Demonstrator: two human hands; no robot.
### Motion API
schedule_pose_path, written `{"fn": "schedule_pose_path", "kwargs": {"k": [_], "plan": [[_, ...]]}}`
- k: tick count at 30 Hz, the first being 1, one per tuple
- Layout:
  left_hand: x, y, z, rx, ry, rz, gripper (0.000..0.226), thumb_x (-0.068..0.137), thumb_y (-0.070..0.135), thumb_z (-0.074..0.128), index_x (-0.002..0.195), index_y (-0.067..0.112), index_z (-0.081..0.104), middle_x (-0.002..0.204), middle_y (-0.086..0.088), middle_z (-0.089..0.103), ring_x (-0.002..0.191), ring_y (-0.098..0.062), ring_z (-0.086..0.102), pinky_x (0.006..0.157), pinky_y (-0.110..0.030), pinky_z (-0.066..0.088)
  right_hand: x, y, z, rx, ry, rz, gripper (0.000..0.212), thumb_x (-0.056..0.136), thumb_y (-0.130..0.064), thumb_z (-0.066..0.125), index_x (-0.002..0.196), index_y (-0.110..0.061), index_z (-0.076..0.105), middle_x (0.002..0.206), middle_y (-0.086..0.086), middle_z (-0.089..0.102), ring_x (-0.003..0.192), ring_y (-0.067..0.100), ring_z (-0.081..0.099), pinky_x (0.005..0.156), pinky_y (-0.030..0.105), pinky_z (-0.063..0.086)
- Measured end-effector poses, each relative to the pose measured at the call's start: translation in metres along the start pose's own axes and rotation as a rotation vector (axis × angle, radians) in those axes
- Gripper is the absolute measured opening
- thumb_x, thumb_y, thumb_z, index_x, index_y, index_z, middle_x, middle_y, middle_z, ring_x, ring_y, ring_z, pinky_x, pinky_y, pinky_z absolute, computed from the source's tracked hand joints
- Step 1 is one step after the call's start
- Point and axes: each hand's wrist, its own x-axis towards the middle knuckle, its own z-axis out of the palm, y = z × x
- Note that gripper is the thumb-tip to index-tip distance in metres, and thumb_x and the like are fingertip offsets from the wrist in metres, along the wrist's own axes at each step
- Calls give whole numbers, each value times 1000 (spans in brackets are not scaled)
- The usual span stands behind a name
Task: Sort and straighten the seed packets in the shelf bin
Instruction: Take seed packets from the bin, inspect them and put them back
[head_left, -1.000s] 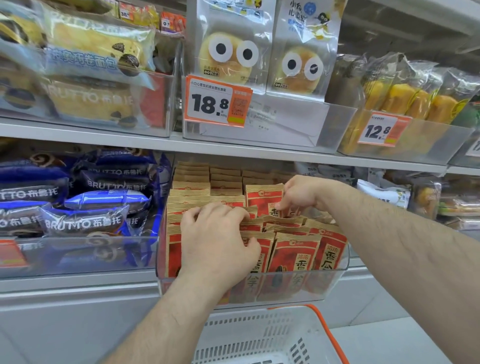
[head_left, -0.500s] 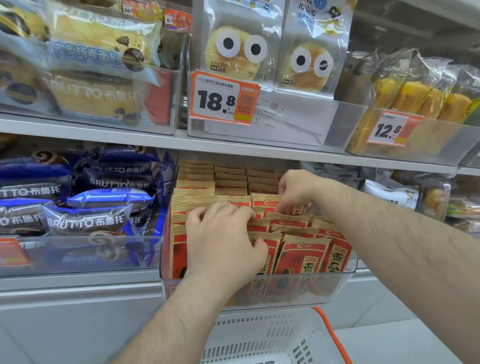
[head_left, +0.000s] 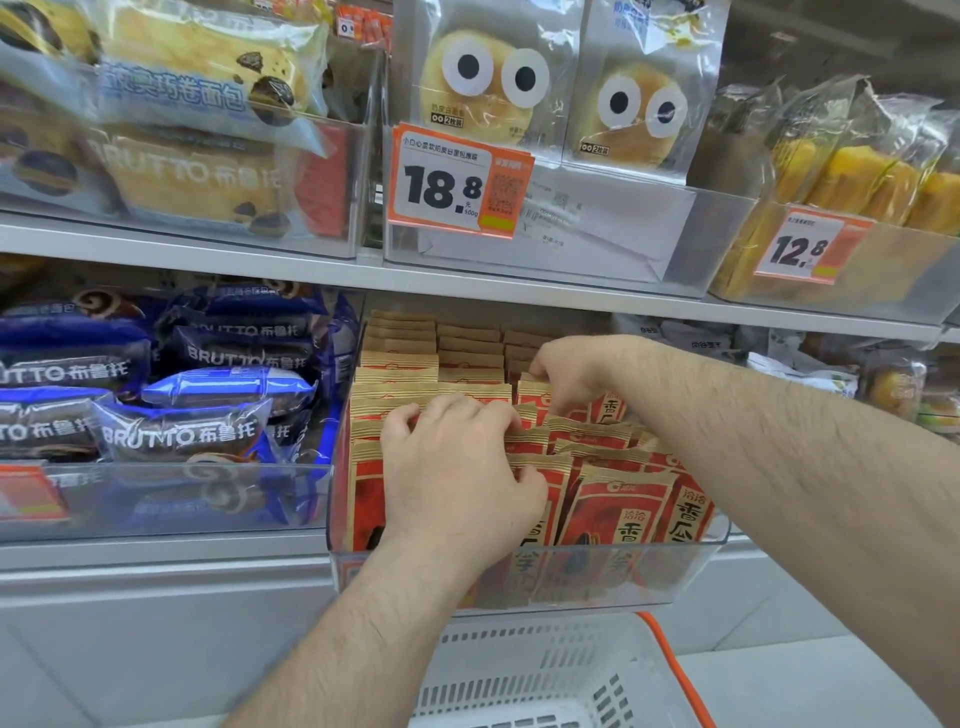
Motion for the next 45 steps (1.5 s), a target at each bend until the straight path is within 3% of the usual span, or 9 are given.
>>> {"fn": "schedule_pose_path", "kwargs": {"k": [3,9,13,16,19,27,31,39,45], "plan": [[0,-1,0,-1,-1,5,42,88,53,55,128,39,54,130,20,55,134,-5,37,116,-40,15,-1,-3,2,-70,111,2,22,83,-19,75,75,-16,55,74,-3,56,65,12,54,57,25,42],[0,-2,1,1,3,11,41,89,51,55,127,38,55,130,19,56,134,-6,37,115,-40,15,-10,-4,1,-207,281,-43,72,76,-45,81,136,-18,55,123,-2,66,114,21,62,85,35,52],[1,-1,1,5,-1,7,41,89,51,55,127,38,55,130,19,56,134,-7,38,115,-41,16,-10,-5,7,-192,222,-61,53,79,-45,78,120,-17,61,101,-4,64,102,19,62,75,32,50],[1,-1,1,3,-2,-3,41,89,51,55,127,38,55,131,19,56,134,-6,39,116,-41,17,-15,1,1,-63,232,-35,72,74,-46,82,134,-18,54,123,0,63,111,22,61,88,35,54],[1,-1,1,2,-3,-2,42,89,52,54,128,38,54,131,19,56,134,-6,38,116,-41,17,-30,11,-12,161,289,-89,23,78,-32,77,93,-20,64,91,-1,66,84,19,61,67,29,51],[1,-2,1,-3,0,9,42,90,52,55,129,38,55,132,18,56,135,-7,39,116,-41,17,-75,10,0,266,-176,-64,16,90,-11,54,93,-12,69,82,-3,64,75,12,55,68,27,43],[1,-4,2,-3,-8,14,43,89,51,55,130,37,55,132,17,57,134,-8,41,117,-42,17,-78,11,9,163,-14,-37,38,98,-24,58,62,-15,49,62,-1,48,61,16,46,58,28,37],[2,-4,0,18,-14,27,46,90,50,55,133,35,56,136,16,57,137,-9,40,119,-43,15,-103,16,5,386,345,22,18,94,-35,64,85,-21,73,77,-4,73,69,13,71,68,35,60],[-1,-6,-1,41,-18,51,48,88,50,55,133,34,58,138,15,57,139,-11,39,119,-45,16,-124,20,5,647,704,136,24,94,-35,64,73,-23,67,75,-1,71,70,13,67,62,31,53]]}}
